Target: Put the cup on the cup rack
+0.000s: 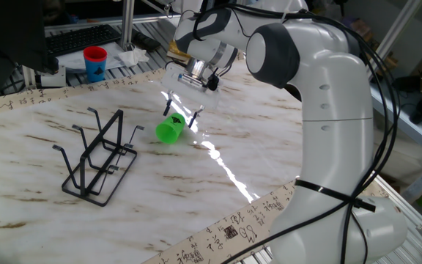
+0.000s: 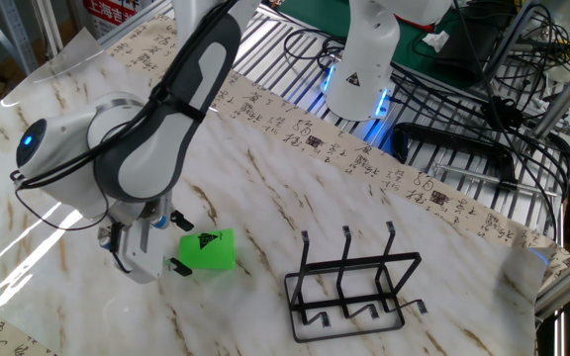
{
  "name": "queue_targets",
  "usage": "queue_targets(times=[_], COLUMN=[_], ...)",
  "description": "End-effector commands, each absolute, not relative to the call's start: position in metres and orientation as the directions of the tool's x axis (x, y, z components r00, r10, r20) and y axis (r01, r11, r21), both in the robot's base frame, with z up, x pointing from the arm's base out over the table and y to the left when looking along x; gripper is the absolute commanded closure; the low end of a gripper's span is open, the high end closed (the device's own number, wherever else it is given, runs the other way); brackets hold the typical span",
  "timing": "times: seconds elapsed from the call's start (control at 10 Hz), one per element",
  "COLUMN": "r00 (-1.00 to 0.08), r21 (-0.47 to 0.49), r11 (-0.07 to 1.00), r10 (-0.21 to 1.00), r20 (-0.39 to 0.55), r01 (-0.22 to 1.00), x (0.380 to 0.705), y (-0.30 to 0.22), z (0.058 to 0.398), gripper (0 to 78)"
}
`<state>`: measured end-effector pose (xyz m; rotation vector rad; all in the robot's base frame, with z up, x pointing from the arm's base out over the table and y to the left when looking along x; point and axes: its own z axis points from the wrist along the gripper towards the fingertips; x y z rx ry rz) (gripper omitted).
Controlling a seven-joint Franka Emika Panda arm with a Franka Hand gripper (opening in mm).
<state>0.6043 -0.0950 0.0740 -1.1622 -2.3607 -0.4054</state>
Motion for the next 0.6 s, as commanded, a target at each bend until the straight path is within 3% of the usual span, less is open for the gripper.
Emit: queue_targets(times=[0.1, 0.6], r00=[-0.511, -0.508], r21=[0.053, 0.061], r11=[0.588, 0.585], r10=[0.650, 0.642], r20=[0.562, 0.574], r01=[0.807, 0.809], x=[0.6052, 0.6052], y=[-0.0955, -0.0955], z=[0.0751, 0.0724], gripper=[0.1, 0.1])
